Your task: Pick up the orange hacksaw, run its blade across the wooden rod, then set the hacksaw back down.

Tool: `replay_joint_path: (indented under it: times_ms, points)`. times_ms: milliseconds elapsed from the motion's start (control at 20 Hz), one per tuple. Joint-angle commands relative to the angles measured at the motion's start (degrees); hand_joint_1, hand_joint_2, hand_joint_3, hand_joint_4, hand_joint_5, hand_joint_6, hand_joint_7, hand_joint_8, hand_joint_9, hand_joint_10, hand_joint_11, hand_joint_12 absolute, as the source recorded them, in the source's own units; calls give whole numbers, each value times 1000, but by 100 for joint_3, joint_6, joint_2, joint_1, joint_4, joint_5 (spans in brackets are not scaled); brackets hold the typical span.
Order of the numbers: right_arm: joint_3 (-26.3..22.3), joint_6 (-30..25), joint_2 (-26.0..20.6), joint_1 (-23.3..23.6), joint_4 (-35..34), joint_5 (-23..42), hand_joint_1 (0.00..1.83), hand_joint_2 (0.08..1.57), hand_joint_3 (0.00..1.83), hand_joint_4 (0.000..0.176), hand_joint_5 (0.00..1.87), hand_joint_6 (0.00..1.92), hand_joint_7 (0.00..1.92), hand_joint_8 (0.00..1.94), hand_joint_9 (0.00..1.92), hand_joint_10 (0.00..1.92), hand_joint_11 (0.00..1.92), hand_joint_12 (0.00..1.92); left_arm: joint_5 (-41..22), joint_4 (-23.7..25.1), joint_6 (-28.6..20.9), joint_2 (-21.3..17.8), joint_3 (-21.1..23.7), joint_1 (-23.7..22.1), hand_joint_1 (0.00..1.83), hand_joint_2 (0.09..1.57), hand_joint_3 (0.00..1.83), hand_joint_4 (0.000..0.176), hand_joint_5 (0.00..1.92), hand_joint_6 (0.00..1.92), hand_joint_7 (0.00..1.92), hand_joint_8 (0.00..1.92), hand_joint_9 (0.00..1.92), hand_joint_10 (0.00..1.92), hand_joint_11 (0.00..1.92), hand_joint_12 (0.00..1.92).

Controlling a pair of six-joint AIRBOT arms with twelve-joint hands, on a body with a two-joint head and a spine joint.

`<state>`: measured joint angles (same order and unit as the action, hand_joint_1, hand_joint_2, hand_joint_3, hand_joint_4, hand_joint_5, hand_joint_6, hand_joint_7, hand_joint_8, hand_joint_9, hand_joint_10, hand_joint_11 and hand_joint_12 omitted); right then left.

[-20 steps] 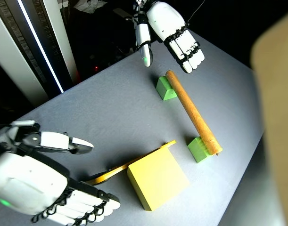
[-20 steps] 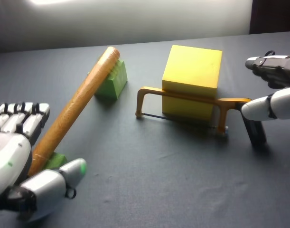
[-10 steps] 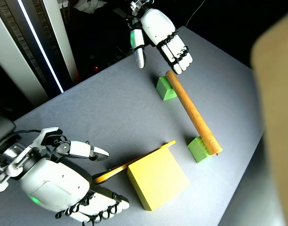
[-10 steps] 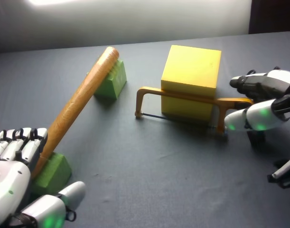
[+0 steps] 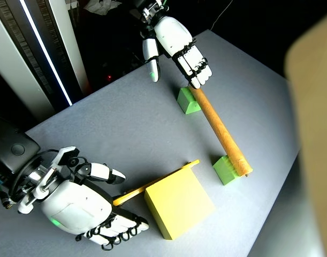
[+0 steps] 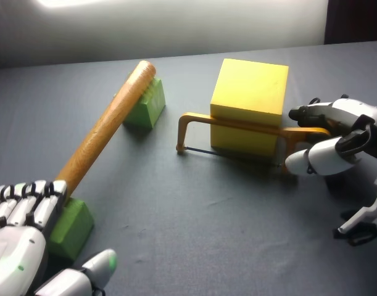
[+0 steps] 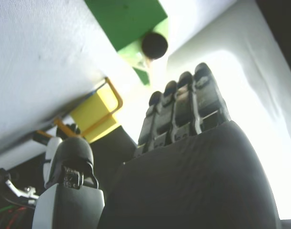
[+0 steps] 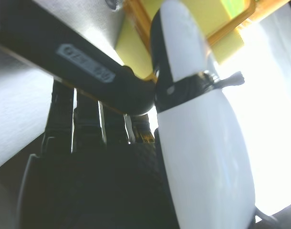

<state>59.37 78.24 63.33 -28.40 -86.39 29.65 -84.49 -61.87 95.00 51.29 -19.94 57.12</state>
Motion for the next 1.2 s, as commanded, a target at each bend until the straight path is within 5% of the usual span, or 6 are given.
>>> replay_joint_path:
  times_ms: [0,1150]
  points:
    - [32,-41,-3,20,191,188,1197,1091,6,0,204,2,214,3,207,3,0,617,-577,364,-72,-8,3,25,0,1248,6,0,0,0,0,0,0,0,0,0]
    - [101,-27,170,150,191,137,1181,1055,1,0,294,1,294,0,285,1,0,788,-511,552,-324,273,-242,218,0,1250,3,0,0,0,0,0,0,0,0,0]
